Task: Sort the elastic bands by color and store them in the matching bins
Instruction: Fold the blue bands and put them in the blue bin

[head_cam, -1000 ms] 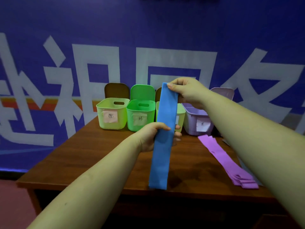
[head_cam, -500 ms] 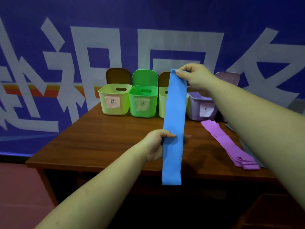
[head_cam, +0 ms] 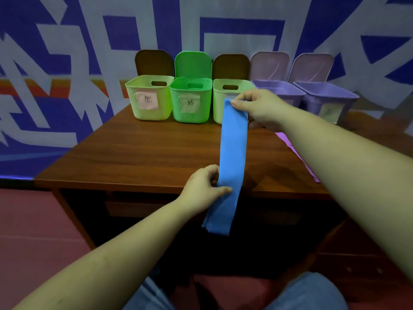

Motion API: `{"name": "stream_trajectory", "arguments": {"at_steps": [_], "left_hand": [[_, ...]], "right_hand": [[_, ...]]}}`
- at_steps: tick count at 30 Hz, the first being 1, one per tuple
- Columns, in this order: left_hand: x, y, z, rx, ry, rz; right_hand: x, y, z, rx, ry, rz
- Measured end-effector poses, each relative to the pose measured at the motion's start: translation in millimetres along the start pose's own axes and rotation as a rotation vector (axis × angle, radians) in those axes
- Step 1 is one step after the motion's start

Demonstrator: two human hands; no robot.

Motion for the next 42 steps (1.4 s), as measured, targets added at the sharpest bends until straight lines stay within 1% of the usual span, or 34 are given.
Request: {"name": "stream_trajectory", "arguments": {"at_steps": [3,7,9,12,14,16,17,19,20,21,22,24,26,27,29,31,33,35,39,42], "left_hand": [[10,-1,5,0.243,-0.045,-0.064],[22,2,14,0.344,-0.094,-0.061],[28,2,15,0.416,-0.095,-0.1],[36,11,19,0.41,-0.093,-0.067],[38,8,21,0.448,-0.11,-0.157],[40,3,20,0.533,-0.064,-0.283],[43,3,19,0.567,-0.008,-0.31],[54,9,17,0.577,0.122,-0.297],[61,11,20,0.534,0.16,-0.269],[71,12,24,0.445,0.162,-0.227],[81,15,31,0.314,0.129,-0.168],[106,24,47,0.054,-0.006,-0.02],[132,34,56,-0.019,-0.13,0.076],[144,38,56,-0.032,-0.148,0.108],[169,43,49,-0.098,-0.107,0.147],[189,43,38,-0.184,-0.033,0.15],[200,42,33,-0.211,-0.002,0.131],[204,45,30,-0.256,0.005,0.135],[202,59,21,-0.433,0.063,0.172],[207,60,19,-0.484,0.102,0.164]], "right_hand": [[9,-8,4,0.024,-0.077,0.006],[28,-18,9,0.023,-0.134,0.013],[37,-25,7,0.021,-0.122,0.014],[53,-40,-1,0.009,-0.104,0.0],[63,-48,-5,-0.01,-0.103,0.008],[73,-56,-9,-0.007,-0.094,0.017],[78,-61,-12,-0.004,-0.087,0.019],[88,-74,-18,-0.039,-0.075,0.01],[94,-81,-20,-0.059,-0.069,0.002],[99,-90,-22,-0.056,-0.065,-0.014],[104,-98,-24,-0.033,-0.06,-0.03],[109,-111,-27,0.011,-0.053,-0.045],[111,-120,-30,0.0,-0.034,-0.052],[111,-124,-31,-0.011,-0.025,-0.053],[112,-131,-34,0.035,-0.022,-0.069],[111,-142,-39,0.2,-0.011,-0.125],[107,-150,-44,0.334,-0.009,-0.152],[108,-156,-45,0.332,-0.018,-0.135],[111,-160,-42,0.331,-0.011,-0.127],[113,-161,-42,0.317,-0.003,-0.126]]}}
Point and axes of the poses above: each hand's wrist, its own x-axis towards the middle knuckle, its own z-axis out of the back of the hand, y = z × x, the point moved 7 cm from there along x, towards the middle knuckle, and after that the axes turned 4 degrees about -z, right-handed, at the moved point
